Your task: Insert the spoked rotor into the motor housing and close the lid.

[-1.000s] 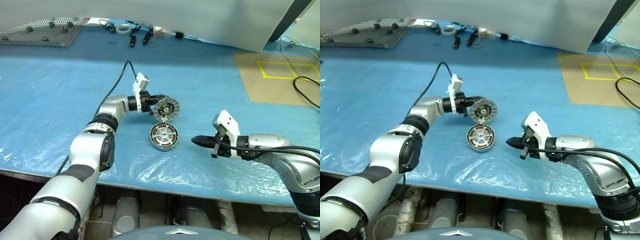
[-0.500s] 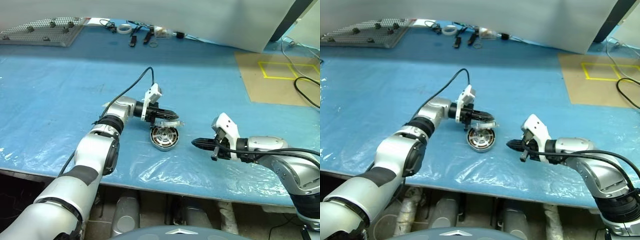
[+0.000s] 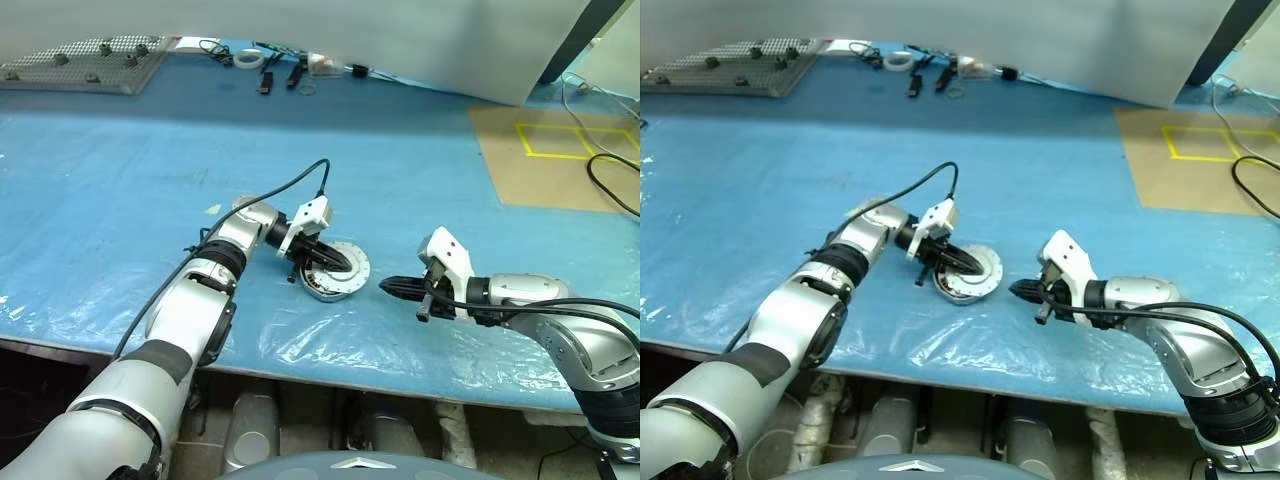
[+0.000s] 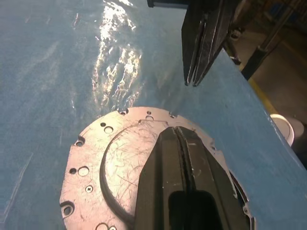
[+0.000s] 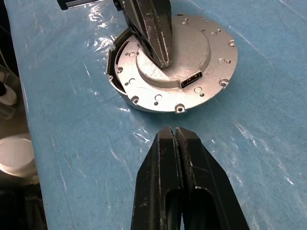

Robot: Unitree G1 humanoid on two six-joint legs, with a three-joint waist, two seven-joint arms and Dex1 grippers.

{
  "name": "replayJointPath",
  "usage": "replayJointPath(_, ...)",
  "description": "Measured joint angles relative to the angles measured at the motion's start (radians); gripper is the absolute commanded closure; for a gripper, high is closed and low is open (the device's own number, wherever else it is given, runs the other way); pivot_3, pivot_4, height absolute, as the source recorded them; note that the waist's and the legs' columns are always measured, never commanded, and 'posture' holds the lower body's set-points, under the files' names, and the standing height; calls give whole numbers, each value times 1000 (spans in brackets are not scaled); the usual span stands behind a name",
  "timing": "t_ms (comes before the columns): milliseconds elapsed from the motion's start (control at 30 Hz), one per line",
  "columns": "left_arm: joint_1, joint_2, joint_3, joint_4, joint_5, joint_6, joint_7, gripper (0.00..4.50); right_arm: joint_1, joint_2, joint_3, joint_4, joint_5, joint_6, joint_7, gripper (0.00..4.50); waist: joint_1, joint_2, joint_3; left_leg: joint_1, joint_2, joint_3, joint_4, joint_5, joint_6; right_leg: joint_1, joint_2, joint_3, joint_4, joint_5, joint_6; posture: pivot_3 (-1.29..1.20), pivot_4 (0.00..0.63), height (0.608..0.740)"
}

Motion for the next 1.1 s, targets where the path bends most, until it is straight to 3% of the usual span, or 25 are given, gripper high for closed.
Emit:
replayJointPath(367, 28, 29, -57, -41, -87, -8, 0, 4475, -22, 33, 15, 31, -1, -20, 1, 4500, -1, 0, 0, 0, 0, 0, 0, 0, 0, 1, 0, 0, 0, 0, 0, 0, 150, 740)
replayJointPath(767, -3, 41, 142, -149, -191, 171, 25, 4475, -78, 73, 15, 61, 19, -26, 22, 4500, -3, 1, 0, -1, 0, 1, 0, 0, 0, 0, 0, 0, 0, 0, 0, 0, 150, 740)
replayJointPath(933, 37, 67, 220, -343, -256, 289, 107, 4475, -117, 80, 16, 98, 16, -55, 33, 4500, -6, 1, 0, -1, 0, 1, 0, 0, 0, -1, 0, 0, 0, -1, -2, 0, 150, 740)
replayJointPath(1100, 253, 99, 258, -696, -319, 445, 262, 4475, -215, 104, 15, 158, 15, -91, 49, 4500, -20, 2, 0, -2, 1, 2, -1, 0, 0, -3, 0, 1, 1, -3, -5, 0, 150, 740)
